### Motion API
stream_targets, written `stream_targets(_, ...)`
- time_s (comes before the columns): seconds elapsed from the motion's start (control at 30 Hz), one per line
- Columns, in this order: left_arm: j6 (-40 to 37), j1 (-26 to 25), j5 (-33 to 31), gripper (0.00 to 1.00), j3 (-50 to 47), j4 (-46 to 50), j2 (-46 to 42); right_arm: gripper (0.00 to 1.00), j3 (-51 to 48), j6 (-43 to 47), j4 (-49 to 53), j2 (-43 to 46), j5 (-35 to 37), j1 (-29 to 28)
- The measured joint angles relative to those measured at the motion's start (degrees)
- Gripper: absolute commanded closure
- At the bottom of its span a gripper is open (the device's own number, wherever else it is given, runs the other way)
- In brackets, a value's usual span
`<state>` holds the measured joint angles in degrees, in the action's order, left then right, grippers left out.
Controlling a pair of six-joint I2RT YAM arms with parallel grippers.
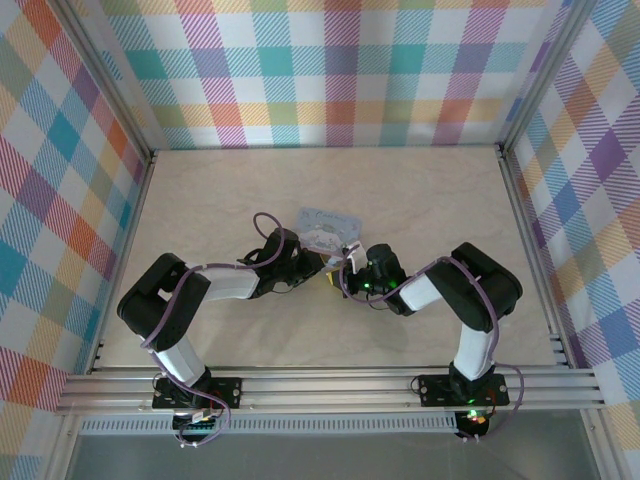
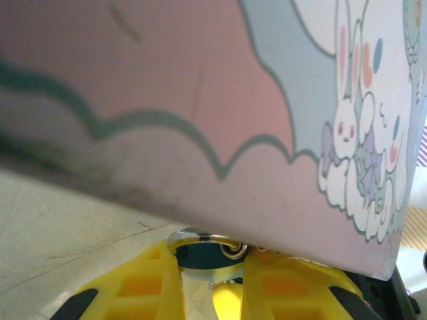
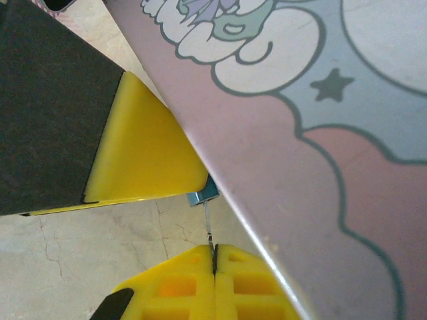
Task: Unlock the padlock with the key
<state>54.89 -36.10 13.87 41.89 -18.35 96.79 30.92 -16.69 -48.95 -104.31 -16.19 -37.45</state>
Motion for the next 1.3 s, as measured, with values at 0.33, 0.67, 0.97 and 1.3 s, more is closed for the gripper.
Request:
stream_targets(0.33, 0.0, 0.0, 0.2, 0.8, 0.0, -0.4, 0.0, 1.0, -0.1, 1.0, 1.1, 1.0, 0.7, 0.4)
stream_targets(0.67, 0.0, 0.0, 0.6, 0.8, 0.0, -0.9, 0.0, 1.0, -0.1, 1.8, 1.3, 1.4, 0.4, 0.9)
stream_targets(0.97, 0.0, 0.0, 0.9, 0.8, 0.0, -0.8, 0.0, 1.0, -0.1, 2.2, 1.4, 1.4, -0.2, 1.1)
stream_targets(1.3, 0.0, 0.0, 0.9, 0.8, 0.0, -0.9, 0.0, 1.0, 0.2, 1.3, 1.5, 1.4, -1.0, 1.3)
